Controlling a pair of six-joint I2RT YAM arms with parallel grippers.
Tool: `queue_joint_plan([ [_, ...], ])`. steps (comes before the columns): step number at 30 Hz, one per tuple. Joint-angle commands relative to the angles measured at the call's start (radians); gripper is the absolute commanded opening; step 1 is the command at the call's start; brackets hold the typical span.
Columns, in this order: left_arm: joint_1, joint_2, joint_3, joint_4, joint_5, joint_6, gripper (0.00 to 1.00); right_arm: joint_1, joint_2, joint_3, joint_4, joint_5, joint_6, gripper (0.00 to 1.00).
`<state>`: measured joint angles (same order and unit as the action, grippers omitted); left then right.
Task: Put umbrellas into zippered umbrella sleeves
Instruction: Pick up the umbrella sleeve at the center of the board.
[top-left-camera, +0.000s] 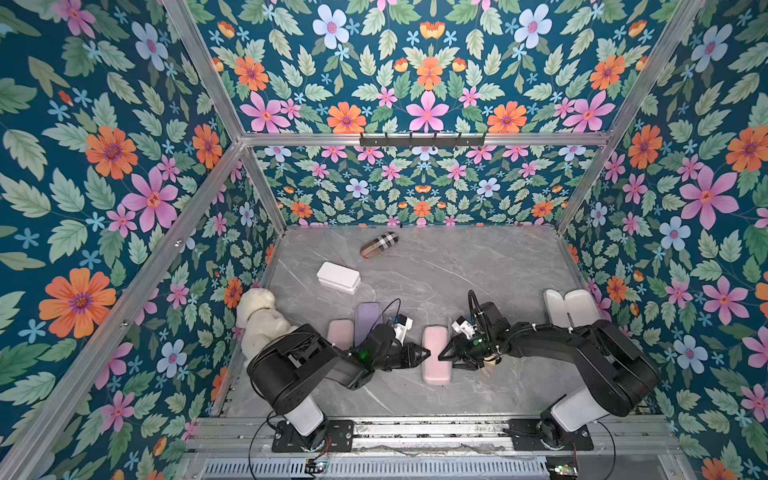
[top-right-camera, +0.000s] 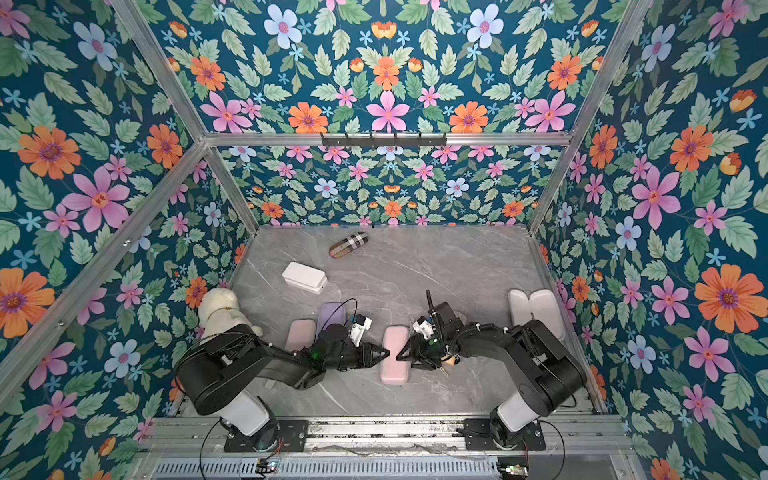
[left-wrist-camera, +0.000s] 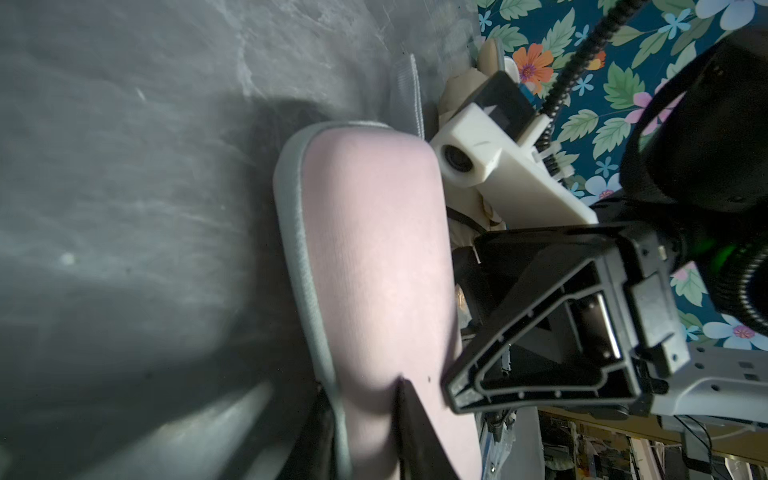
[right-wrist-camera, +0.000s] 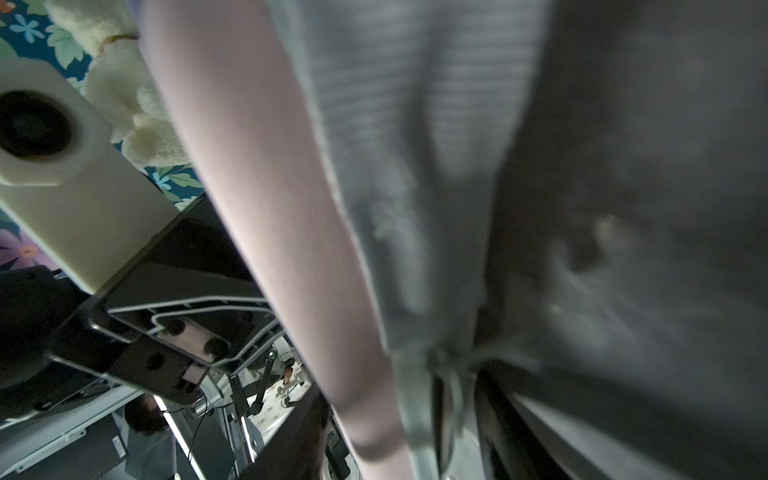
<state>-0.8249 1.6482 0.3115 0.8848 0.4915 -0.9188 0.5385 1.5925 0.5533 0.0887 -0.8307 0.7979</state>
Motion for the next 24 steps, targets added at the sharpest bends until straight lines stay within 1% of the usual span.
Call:
queue_joint_plan([
  [1,-0.003,0.037,-0.015,-0.102,-0.007,-0.037,0.14,0.011,0.034,-0.021,0.175,0.025,0.066,0.49],
  [3,-0.004,0.055,-0.018,-0.059,0.003,-0.057,0.12,0.013,0.035,-0.038,0.244,0.025,0.09,0.4],
  [6,-0.003,0.053,-0.019,-0.02,0.019,-0.08,0.12,0.013,0.007,-0.052,0.295,0.022,0.101,0.27],
  [9,0.008,0.013,-0.021,0.008,0.036,-0.095,0.18,0.013,-0.029,-0.055,0.298,0.016,0.089,0.17],
  [11,0.028,-0.022,-0.029,0.024,0.048,-0.099,0.27,0.014,-0.051,-0.057,0.299,0.008,0.08,0.14],
  [15,0.113,-0.097,-0.107,0.153,0.081,-0.151,0.56,0.011,-0.095,-0.056,0.308,-0.021,0.071,0.1],
  [17,0.146,-0.14,-0.131,0.183,0.094,-0.161,0.65,0.012,-0.124,-0.046,0.312,-0.043,0.076,0.09],
  [20,0.146,-0.192,-0.11,0.165,0.082,-0.138,0.73,0.015,-0.166,-0.018,0.321,-0.09,0.109,0.09],
  [24,0.146,-0.206,-0.062,0.202,0.107,-0.146,0.76,0.029,-0.196,0.032,0.307,-0.147,0.139,0.09],
])
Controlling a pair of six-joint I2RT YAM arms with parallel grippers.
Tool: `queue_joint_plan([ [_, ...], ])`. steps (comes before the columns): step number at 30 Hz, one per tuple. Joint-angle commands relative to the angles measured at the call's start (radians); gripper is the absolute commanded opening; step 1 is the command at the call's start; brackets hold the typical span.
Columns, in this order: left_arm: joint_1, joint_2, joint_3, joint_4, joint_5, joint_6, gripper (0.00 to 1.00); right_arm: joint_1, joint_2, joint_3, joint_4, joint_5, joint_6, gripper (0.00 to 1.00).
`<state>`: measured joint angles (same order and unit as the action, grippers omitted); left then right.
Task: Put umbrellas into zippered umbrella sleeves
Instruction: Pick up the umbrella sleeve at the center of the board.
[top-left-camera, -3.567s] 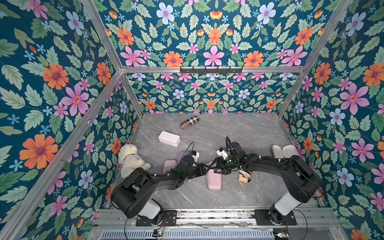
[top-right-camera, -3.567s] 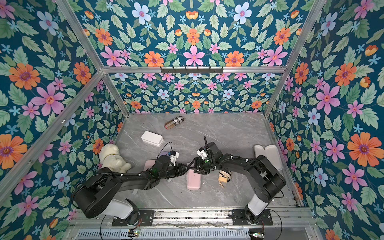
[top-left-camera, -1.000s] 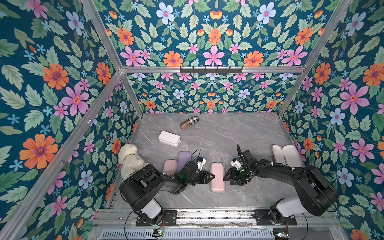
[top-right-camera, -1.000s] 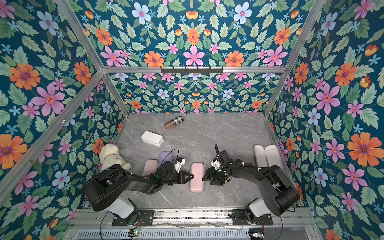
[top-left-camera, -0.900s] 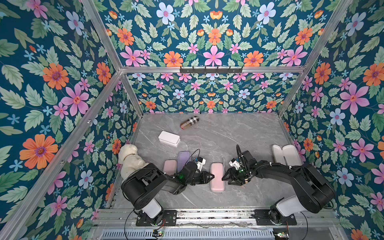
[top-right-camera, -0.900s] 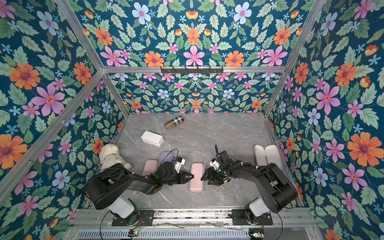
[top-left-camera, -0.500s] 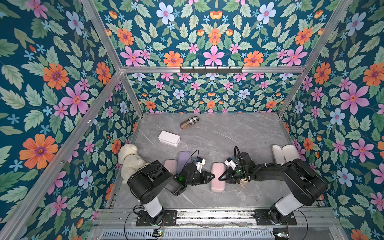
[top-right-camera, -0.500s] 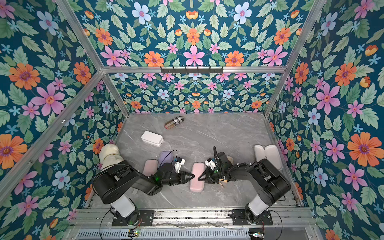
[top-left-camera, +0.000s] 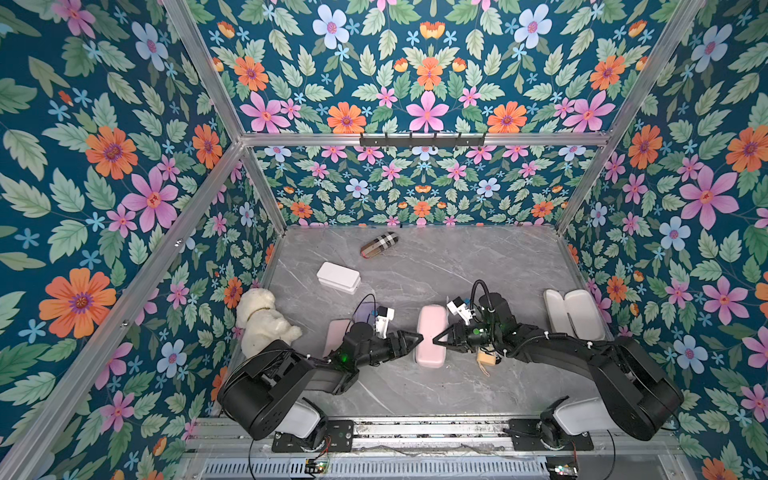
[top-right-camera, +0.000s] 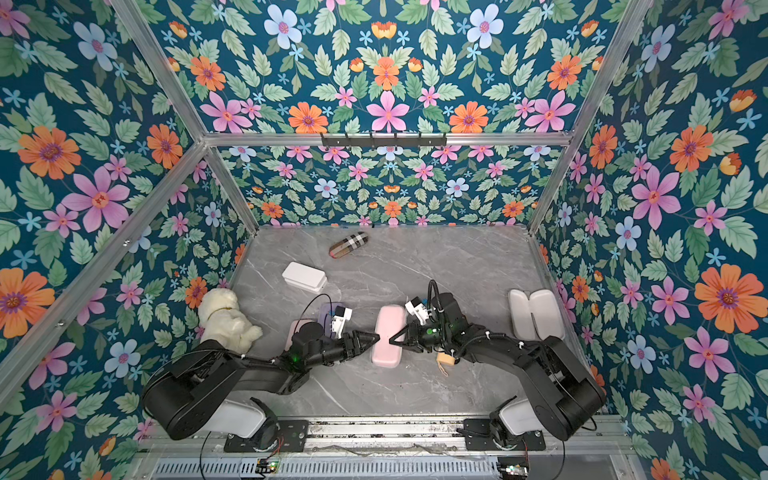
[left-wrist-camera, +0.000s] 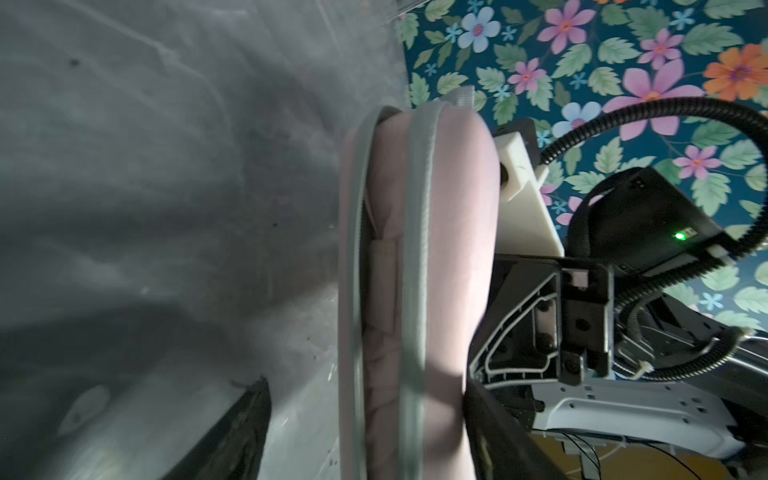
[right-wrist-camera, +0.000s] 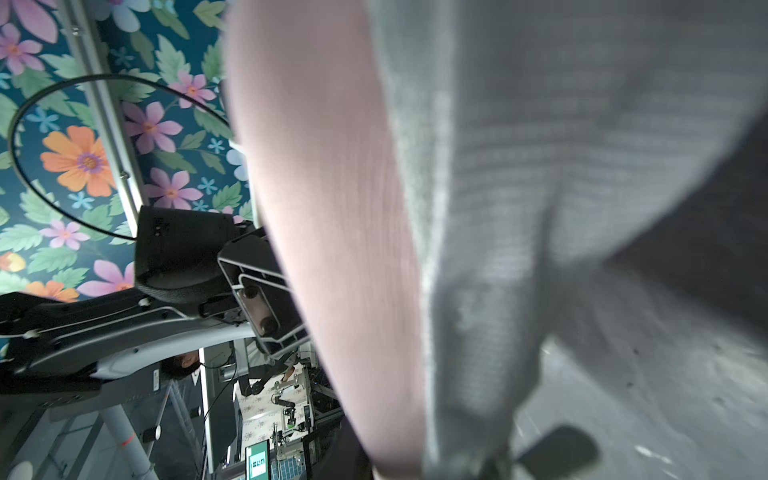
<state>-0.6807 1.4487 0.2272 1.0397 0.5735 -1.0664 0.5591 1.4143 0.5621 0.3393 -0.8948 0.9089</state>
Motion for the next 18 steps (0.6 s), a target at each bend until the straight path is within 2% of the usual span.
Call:
queue_joint_plan([
  [1,0.003,-0.008,0.037,0.045,0.031,0.004,0.76,0.015,-0.022,0.032,0.052,-0.09,0.031,0.1],
  [7,0.048,-0.016,0.087,0.053,0.092,0.0,0.72,0.066,-0.033,0.092,0.011,-0.144,0.015,0.1],
  [11,0.095,-0.026,0.116,0.045,0.149,-0.004,0.59,0.071,-0.023,0.101,0.018,-0.154,0.011,0.12],
  [12,0.104,-0.032,0.127,0.035,0.163,-0.004,0.53,0.07,-0.021,0.102,0.014,-0.154,0.008,0.16],
  [15,0.132,-0.051,0.165,-0.03,0.2,0.019,0.29,0.06,-0.04,0.105,-0.045,-0.137,-0.043,0.4],
  [16,0.142,-0.062,0.171,-0.044,0.207,0.031,0.24,0.047,-0.058,0.107,-0.087,-0.129,-0.075,0.45],
  [18,0.158,-0.096,0.202,-0.126,0.22,0.088,0.2,-0.004,-0.11,0.101,-0.191,-0.098,-0.167,0.52],
])
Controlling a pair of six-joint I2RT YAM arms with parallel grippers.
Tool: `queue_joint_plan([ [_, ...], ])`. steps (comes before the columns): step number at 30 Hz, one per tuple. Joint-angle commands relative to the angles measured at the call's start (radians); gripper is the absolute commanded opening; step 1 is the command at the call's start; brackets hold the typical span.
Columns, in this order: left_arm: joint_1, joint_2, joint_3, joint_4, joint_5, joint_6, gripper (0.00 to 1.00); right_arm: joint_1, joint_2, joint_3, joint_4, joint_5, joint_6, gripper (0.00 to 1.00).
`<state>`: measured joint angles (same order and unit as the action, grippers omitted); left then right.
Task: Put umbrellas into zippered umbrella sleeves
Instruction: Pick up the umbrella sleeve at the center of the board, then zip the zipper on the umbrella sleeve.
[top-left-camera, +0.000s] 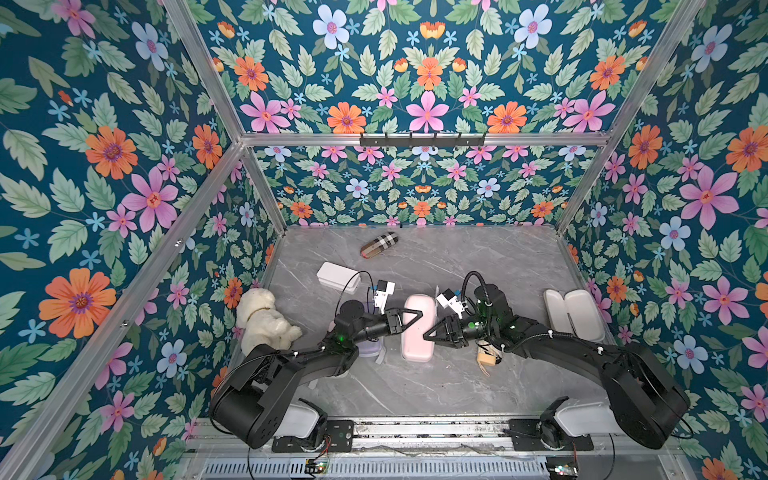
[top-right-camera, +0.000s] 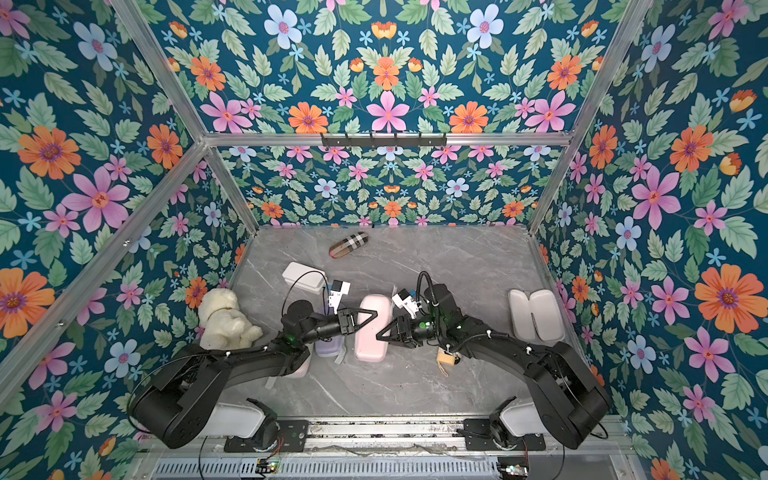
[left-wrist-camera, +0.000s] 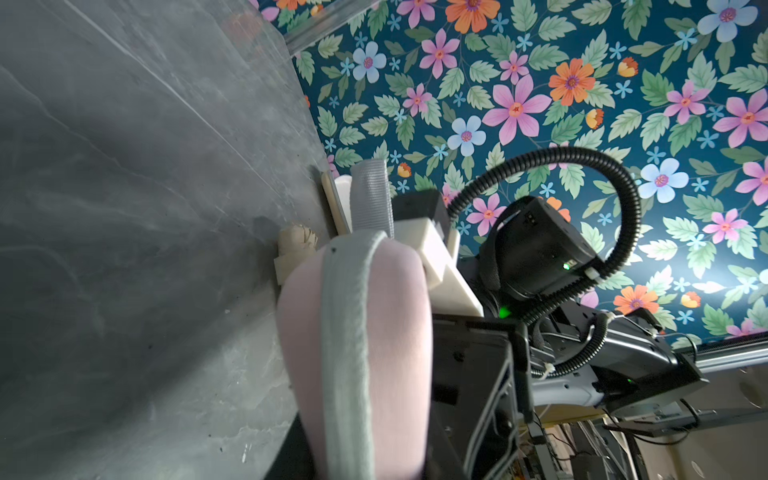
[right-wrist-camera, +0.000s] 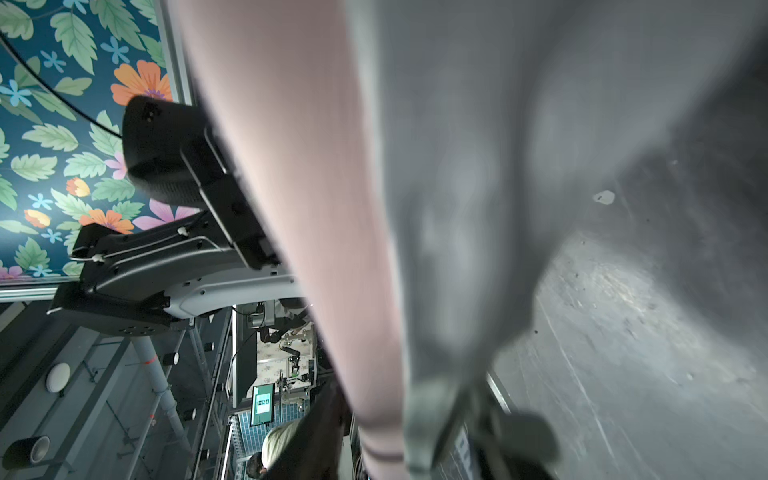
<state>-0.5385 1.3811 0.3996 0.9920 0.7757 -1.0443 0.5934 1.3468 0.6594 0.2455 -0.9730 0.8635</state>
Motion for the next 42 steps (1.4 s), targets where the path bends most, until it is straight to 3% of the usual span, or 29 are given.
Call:
queue_joint_plan([
  [1,0.02,-0.044,0.053,-0.151,0.019,0.111,0.2,-0.07,-0.066,-0.002,-0.136,0.0,-0.16,0.53],
  [3,0.023,-0.08,0.115,-0.326,0.013,0.23,0.2,-0.133,-0.119,-0.008,-0.217,0.1,-0.259,0.53],
  [6,0.025,-0.11,0.183,-0.421,0.02,0.302,0.2,-0.106,-0.19,-0.013,-0.29,0.458,-0.432,0.52],
  [10,0.025,-0.123,0.243,-0.491,0.052,0.355,0.2,-0.013,-0.278,-0.103,-0.08,0.821,-0.581,0.49],
  [14,0.023,-0.134,0.275,-0.524,0.071,0.374,0.21,0.096,-0.325,-0.173,0.176,0.973,-0.814,0.46],
  [17,0.022,-0.142,0.279,-0.526,0.068,0.369,0.21,0.159,-0.301,-0.161,0.225,1.021,-0.935,0.45],
  [23,0.017,-0.149,0.283,-0.533,0.067,0.362,0.21,0.209,-0.224,-0.117,0.238,1.038,-1.018,0.43],
  [34,0.006,-0.147,0.276,-0.531,0.063,0.357,0.2,0.227,-0.121,-0.045,0.283,1.03,-1.094,0.37],
  [42,0.006,-0.151,0.272,-0.543,0.059,0.369,0.19,0.253,-0.094,-0.046,0.317,1.044,-1.107,0.41],
])
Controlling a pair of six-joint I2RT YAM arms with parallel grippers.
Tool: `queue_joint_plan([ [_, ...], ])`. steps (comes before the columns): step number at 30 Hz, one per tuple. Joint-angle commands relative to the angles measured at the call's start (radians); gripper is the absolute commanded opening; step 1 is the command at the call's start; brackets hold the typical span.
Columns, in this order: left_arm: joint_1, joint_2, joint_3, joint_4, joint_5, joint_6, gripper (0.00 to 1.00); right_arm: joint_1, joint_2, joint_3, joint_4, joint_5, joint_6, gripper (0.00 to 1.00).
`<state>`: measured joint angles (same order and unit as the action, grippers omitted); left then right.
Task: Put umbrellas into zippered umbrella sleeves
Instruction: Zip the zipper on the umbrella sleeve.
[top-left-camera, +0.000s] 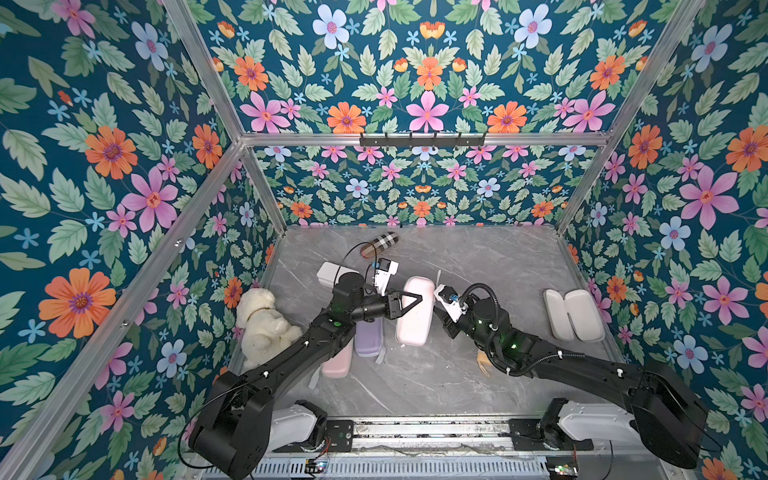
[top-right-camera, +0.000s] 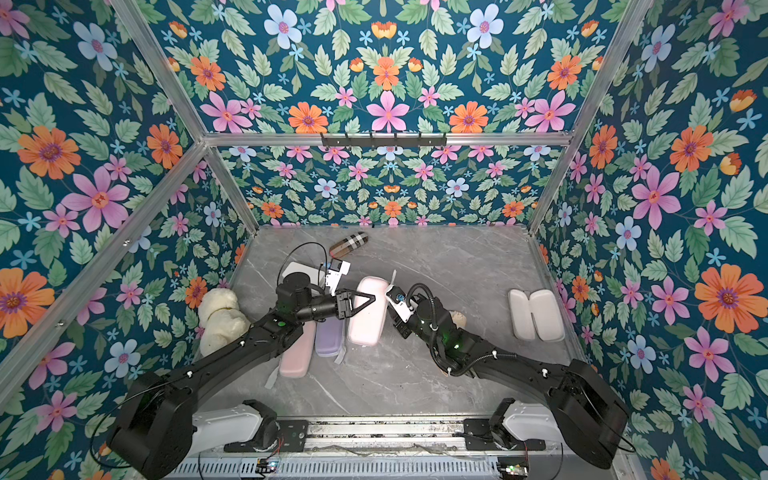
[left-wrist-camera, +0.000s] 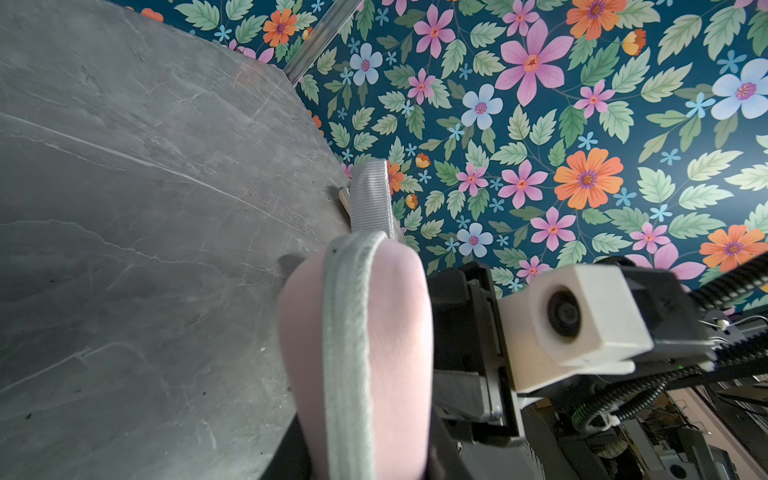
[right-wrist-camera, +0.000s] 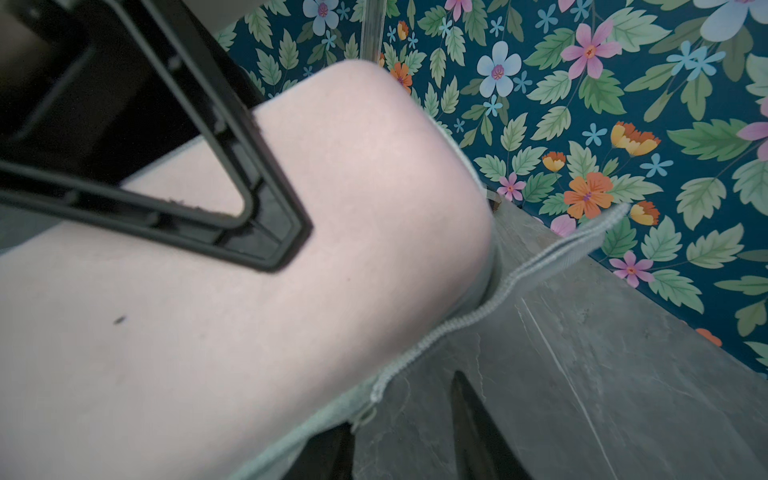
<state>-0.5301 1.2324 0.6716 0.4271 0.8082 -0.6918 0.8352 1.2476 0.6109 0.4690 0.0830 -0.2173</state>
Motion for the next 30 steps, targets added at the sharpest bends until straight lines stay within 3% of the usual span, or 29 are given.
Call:
queue_joint_plan([
  [1,-0.002,-0.002,0.0,0.022,0.026,0.017,0.19,0.016,0.008,0.005,0.094,-0.006,-0.03,0.41],
  [7,-0.002,-0.001,-0.002,0.019,0.022,0.018,0.18,0.028,0.024,0.014,0.129,0.002,-0.031,0.38],
  [19,-0.001,-0.007,-0.005,-0.003,0.013,0.034,0.17,0.053,0.024,-0.006,0.124,0.009,-0.086,0.01],
  [30,0.087,0.017,0.07,-0.057,0.01,0.084,0.1,0.238,0.045,-0.01,-0.081,0.126,-0.28,0.0],
])
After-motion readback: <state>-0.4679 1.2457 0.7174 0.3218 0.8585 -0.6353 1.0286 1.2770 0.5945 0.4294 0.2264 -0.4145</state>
